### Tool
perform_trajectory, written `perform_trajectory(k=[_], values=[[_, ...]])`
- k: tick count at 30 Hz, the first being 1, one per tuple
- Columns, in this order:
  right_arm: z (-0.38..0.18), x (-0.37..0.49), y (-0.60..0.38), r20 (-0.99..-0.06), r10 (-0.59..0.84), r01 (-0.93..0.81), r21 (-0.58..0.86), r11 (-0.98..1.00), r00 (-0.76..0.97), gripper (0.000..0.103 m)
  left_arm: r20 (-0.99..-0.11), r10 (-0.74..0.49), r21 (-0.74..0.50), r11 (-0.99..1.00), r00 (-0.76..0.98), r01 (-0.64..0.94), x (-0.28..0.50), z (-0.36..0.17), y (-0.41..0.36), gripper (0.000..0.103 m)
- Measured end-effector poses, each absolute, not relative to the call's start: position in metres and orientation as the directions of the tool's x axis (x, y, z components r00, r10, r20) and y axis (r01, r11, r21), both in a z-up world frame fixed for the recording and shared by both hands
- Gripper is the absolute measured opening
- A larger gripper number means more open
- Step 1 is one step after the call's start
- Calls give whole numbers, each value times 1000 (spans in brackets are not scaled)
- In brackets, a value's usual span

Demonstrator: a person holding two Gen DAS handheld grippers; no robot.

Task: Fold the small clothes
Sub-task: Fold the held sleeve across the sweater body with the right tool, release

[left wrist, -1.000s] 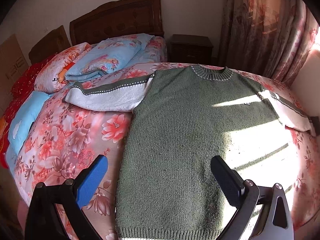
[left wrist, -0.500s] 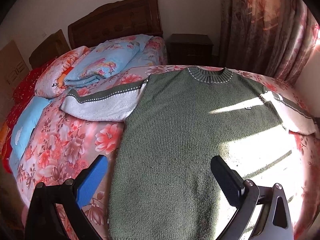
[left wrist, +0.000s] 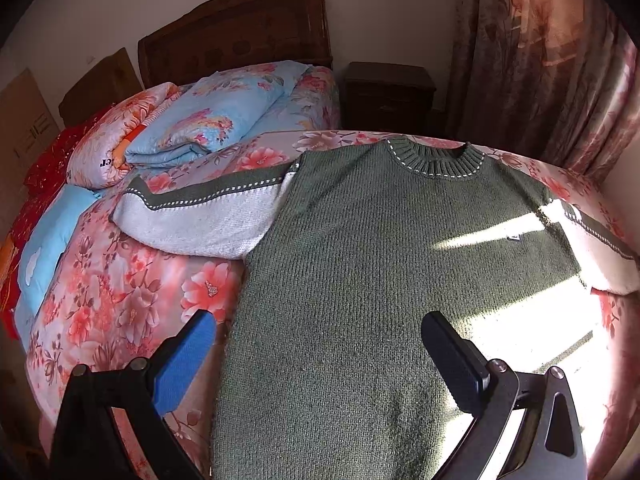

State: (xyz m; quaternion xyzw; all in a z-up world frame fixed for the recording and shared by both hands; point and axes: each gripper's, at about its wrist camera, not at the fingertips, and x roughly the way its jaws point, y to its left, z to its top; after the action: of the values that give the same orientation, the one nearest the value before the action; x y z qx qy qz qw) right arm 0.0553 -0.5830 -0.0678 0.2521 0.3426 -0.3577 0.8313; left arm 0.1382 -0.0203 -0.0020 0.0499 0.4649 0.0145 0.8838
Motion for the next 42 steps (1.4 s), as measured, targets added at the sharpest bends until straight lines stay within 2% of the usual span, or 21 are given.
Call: perform_trajectory(k=[1,2,6,9,11,16,19,20,25,26,29,32,35,38,42], values=[[-69,56,-583,-749,-431,768,158,621,503,40,-819,74,102,995,569,16,141,-3,-19,103],[-70,56,-583,-746,-443,769,143,622,497,30,-817,77,103,995,571,13,142,-3,-18,103],[-70,58,-584,-744,-448,772,140,621,495,26,-809,86,105,994,581,-1,151,-3,-14,103],[-67,58,-584,-719,-441,747,162,644,537,15,-805,94,108,994,585,-11,156,-1,-11,103],[-61,54,-582,-688,-420,710,200,675,593,14,-806,93,102,995,585,-18,158,-1,-9,103],[-46,54,-576,-665,-432,691,177,701,609,14,-801,90,85,996,591,-36,158,2,-3,103],[-34,47,-567,-622,-378,641,269,719,685,13,-797,93,80,996,597,-49,153,6,3,103],[-22,47,-557,-600,-377,618,261,741,706,13,-795,97,79,995,599,-56,151,8,5,103],[52,84,-480,-466,-341,432,101,896,817,13,-777,101,53,994,621,-96,139,20,23,103],[68,94,-464,-435,-314,386,85,919,843,8,-774,99,42,994,626,-106,135,22,28,103],[112,126,-409,-366,-219,245,25,969,904,8,-758,114,29,990,643,-141,123,29,44,103],[138,162,-335,-342,-94,82,-50,995,935,8,-749,121,9,985,651,-173,113,32,62,103],[134,183,-250,-360,44,-88,-106,991,932,8,-747,134,-8,978,651,-210,106,30,81,103],[97,202,-168,-425,161,-228,-112,967,891,8,-757,138,-32,968,638,-248,102,25,103,103],[8,242,-84,-677,128,-292,-133,947,724,13,-766,165,-33,955,622,-294,95,18,132,103]])
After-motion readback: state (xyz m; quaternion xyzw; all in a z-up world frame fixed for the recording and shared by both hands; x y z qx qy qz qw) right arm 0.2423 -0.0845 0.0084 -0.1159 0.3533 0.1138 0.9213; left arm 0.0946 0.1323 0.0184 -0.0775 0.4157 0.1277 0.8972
